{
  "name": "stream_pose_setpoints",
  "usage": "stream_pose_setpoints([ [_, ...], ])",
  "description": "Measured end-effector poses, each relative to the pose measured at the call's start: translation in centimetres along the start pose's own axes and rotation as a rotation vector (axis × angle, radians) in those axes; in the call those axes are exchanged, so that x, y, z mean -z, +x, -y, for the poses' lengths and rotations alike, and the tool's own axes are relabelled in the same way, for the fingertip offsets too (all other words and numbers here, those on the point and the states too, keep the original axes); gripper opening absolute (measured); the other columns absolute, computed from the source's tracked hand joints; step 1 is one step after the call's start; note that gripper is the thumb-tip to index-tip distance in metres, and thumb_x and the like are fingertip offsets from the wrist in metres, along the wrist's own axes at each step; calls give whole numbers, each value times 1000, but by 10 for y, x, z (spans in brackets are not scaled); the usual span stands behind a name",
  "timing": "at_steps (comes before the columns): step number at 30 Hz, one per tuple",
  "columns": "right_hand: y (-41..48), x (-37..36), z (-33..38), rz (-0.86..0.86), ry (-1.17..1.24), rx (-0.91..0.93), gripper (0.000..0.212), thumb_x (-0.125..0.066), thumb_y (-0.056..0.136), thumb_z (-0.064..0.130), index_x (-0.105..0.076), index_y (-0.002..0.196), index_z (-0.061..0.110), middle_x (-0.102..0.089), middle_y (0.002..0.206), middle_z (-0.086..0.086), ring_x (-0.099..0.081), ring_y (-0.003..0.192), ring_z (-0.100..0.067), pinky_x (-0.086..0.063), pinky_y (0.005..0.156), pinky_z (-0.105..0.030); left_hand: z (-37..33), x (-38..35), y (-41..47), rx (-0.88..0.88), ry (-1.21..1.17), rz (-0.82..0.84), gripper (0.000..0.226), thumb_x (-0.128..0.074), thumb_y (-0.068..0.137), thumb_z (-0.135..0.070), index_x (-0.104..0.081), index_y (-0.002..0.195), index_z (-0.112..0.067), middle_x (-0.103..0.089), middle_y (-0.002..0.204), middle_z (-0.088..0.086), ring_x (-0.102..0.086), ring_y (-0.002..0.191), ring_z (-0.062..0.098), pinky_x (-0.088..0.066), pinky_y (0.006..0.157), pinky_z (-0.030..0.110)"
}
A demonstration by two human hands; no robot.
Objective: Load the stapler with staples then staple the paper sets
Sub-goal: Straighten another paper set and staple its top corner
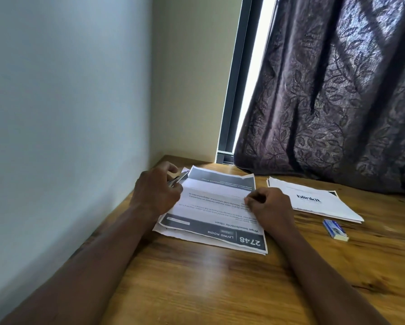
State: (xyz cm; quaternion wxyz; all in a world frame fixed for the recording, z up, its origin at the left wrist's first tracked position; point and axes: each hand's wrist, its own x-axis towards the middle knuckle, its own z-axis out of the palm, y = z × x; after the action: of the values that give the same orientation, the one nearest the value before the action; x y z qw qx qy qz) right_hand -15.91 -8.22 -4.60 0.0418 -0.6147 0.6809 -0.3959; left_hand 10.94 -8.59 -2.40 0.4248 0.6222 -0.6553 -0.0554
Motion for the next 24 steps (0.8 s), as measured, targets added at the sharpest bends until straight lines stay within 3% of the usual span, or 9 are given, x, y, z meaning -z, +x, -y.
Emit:
stream_pose_setpoints([
  [3,0,6,-3,14,22,56,20,-74,87,40,-77,98,23,-74,108,-3,-65,95,-19,-54,87,-41,3,-2,0,33,9,10,35,-76,79,-30,-67,112,-28,-77,109,-2,-71,100,27,-55,91,36],
  [5,-1,6,-4,135,-90,83,46,-71,84,57,-72,118,25,-66,127,0,-59,114,-23,-50,96,-44,5,-3,1,43,32,20,35,-76,79,-31,-67,112,-28,-77,110,-2,-70,101,27,-55,92,35],
  [7,-3,6,-1,216,-189,45,56,-70,80,65,-70,123,29,-63,131,3,-54,121,-23,-46,98,-40,5,-4,1,58,47,28,34,-76,80,-31,-67,112,-27,-76,109,-2,-69,103,27,-54,92,35],
  [12,-1,8,-1,84,6,20,21,-78,83,40,-78,97,25,-75,102,-1,-65,100,-24,-53,87,-38,5,-4,0,88,37,38,31,-76,81,-31,-68,110,-27,-76,105,-3,-68,100,24,-54,89,35],
  [16,0,15,-4,-139,124,13,18,-70,90,38,-76,103,26,-75,100,2,-66,88,-19,-56,80,-39,5,-6,1,76,27,51,31,-78,81,-34,-67,109,-27,-76,101,-5,-69,96,21,-54,88,33],
  [20,2,26,-3,-348,260,61,11,-65,93,39,-71,95,31,-72,91,6,-68,81,-18,-58,71,-44,9,-10,2,25,65,131,28,-76,81,-32,-69,107,-25,-75,100,-6,-69,96,19,-52,83,29],
  [24,3,34,2,-398,454,34,12,-67,94,35,-74,94,25,-75,84,8,-72,74,-13,-61,67,-40,8,-12,3,-73,130,118,33,-75,84,-44,-71,110,-24,-71,115,2,-66,107,26,-53,89,37],
])
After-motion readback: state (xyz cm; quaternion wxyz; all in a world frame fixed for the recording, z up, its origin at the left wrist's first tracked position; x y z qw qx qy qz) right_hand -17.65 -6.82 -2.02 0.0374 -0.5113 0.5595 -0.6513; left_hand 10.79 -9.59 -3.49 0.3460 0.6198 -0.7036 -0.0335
